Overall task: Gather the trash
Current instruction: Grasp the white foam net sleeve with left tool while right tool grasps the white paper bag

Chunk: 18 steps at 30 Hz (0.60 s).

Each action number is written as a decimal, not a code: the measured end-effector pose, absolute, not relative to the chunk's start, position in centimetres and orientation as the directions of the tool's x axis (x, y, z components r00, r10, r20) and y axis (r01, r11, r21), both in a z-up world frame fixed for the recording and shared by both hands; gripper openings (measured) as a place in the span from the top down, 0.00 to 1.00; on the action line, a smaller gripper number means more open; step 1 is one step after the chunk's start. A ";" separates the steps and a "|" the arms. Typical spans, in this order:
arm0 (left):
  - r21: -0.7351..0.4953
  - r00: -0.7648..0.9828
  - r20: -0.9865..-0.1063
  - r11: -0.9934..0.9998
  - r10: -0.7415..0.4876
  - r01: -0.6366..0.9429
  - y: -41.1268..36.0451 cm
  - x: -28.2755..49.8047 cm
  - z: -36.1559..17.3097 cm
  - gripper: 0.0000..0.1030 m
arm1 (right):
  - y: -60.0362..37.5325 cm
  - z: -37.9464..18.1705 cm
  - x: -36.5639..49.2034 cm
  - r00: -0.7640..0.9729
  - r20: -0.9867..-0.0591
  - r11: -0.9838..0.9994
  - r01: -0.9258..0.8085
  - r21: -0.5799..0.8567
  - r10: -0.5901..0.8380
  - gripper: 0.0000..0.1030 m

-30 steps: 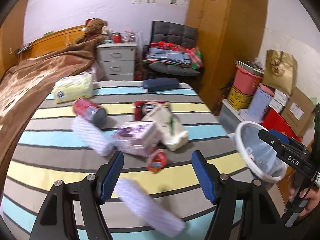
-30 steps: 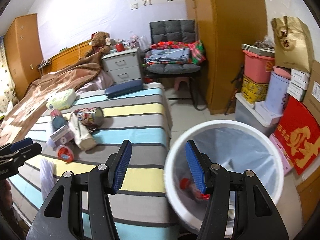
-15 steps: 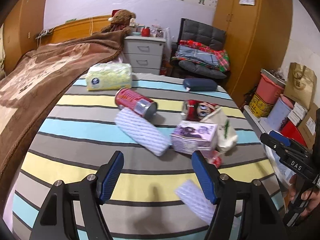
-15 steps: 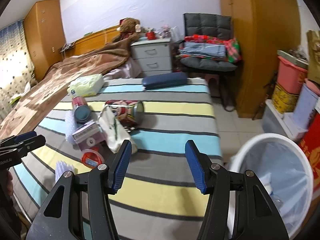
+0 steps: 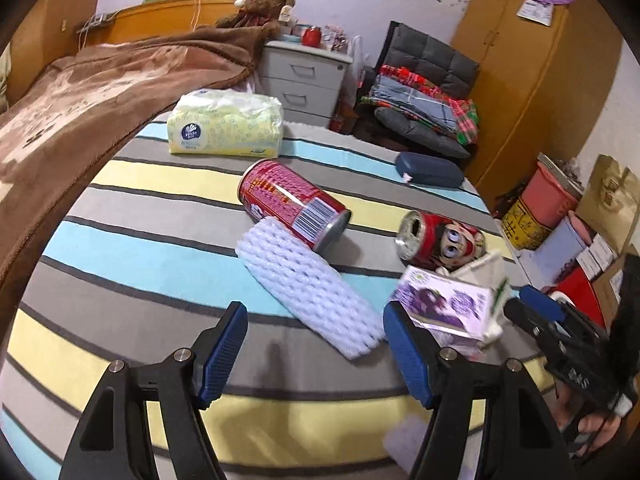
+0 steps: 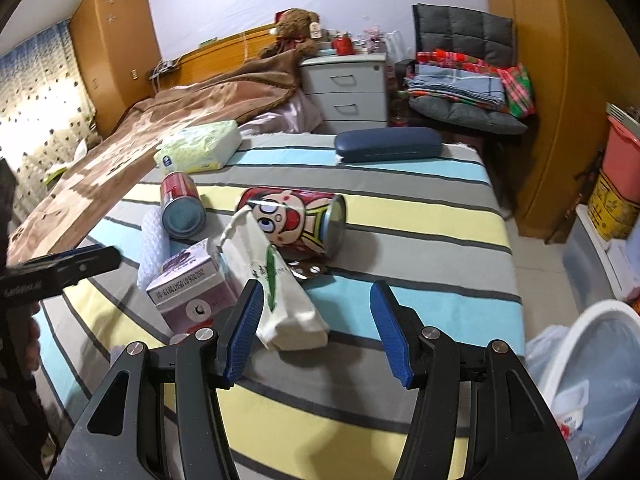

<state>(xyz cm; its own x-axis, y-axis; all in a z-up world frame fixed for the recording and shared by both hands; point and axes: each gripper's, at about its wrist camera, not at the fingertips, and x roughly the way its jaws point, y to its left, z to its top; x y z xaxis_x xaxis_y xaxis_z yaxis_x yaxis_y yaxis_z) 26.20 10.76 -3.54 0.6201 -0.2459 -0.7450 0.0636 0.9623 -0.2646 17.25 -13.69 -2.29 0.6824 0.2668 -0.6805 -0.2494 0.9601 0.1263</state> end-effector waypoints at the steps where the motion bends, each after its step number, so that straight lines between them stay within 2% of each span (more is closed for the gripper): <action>1: -0.268 0.614 -0.751 0.962 -0.242 0.052 10.8 26.6 -3.8 0.32 | -13.6 -2.3 17.3 0.681 -0.681 0.959 -0.256 0.122 0.269 0.45; 12: -0.283 0.582 -0.777 0.959 -0.239 0.016 10.7 29.5 -5.6 0.32 | -13.2 -3.1 18.0 0.629 -0.713 0.943 -0.300 0.143 0.308 0.45; 14: -0.299 0.577 -0.778 0.954 -0.250 0.010 10.7 29.6 -5.9 0.32 | -13.3 -3.1 17.9 0.622 -0.713 0.938 -0.308 0.158 0.325 0.54; 18: -0.331 0.556 -0.783 0.944 -0.280 0.009 10.6 30.2 -6.5 0.32 | -12.8 -3.1 17.6 0.631 -0.711 0.940 -0.314 0.132 0.310 0.60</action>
<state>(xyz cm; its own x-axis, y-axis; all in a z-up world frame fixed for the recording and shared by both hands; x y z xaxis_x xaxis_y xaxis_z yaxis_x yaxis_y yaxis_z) 30.21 10.58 -6.53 0.5561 -0.2797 -0.7827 0.0092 0.9437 -0.3307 17.61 -12.83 -3.06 0.6314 0.3102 -0.7107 -0.3136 0.9404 0.1318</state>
